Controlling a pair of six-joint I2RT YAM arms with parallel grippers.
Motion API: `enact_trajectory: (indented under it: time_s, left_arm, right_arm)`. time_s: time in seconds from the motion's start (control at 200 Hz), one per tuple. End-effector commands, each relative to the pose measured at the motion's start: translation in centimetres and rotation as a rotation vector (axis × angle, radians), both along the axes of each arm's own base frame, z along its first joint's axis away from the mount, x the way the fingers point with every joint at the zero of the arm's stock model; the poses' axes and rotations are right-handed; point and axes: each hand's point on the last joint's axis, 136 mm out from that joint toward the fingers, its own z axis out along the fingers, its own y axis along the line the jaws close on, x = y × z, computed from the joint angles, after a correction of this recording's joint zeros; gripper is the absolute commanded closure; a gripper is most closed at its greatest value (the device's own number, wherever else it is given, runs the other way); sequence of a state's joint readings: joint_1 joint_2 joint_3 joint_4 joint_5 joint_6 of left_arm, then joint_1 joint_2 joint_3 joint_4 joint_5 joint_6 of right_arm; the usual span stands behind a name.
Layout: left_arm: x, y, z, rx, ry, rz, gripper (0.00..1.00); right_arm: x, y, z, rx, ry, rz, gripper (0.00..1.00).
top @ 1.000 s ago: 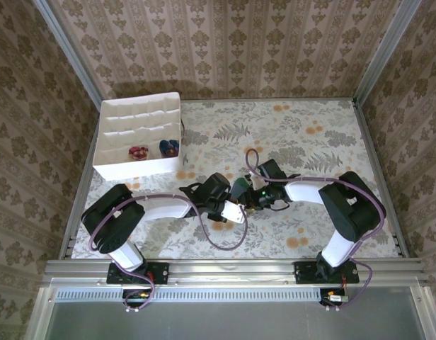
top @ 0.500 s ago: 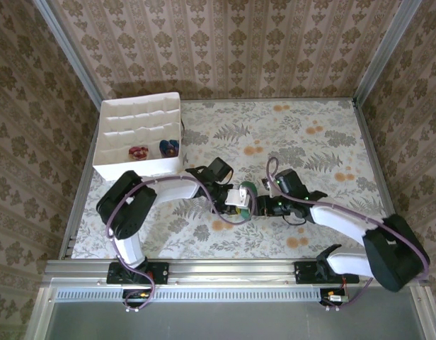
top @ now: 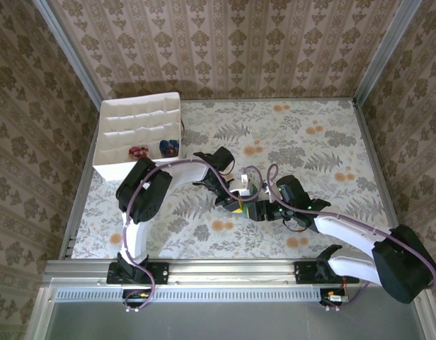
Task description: Roll the socks
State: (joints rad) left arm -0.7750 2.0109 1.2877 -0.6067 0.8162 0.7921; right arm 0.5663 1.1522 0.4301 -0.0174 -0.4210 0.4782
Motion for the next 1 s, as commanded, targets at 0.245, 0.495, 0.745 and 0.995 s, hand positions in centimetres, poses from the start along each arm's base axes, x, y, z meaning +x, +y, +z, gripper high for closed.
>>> enact_trajectory:
  time_s: [0.245, 0.495, 0.745, 0.995]
  left_arm:
    - [-2.5, 1.8, -2.3, 0.081, 0.118, -0.006, 1.0]
    - [-1.4, 1.5, -2.3, 0.004, -0.021, -0.014, 0.84]
    - [0.5, 1.1, -0.3, -0.081, -0.221, 0.0, 0.76]
    - [1.0, 1.7, 3.7, -0.217, -0.587, -0.01, 0.69]
  right_arm:
    - [3.0, -1.4, -2.4, -0.158, 0.063, -0.169, 0.52]
    - [2.5, -2.2, -5.5, -0.222, 0.212, -0.249, 0.82]
    - [1.1, -3.3, -7.9, -0.293, 0.324, -0.284, 0.92]
    - [0.6, -3.3, -8.2, -0.325, 0.367, -0.258, 0.94]
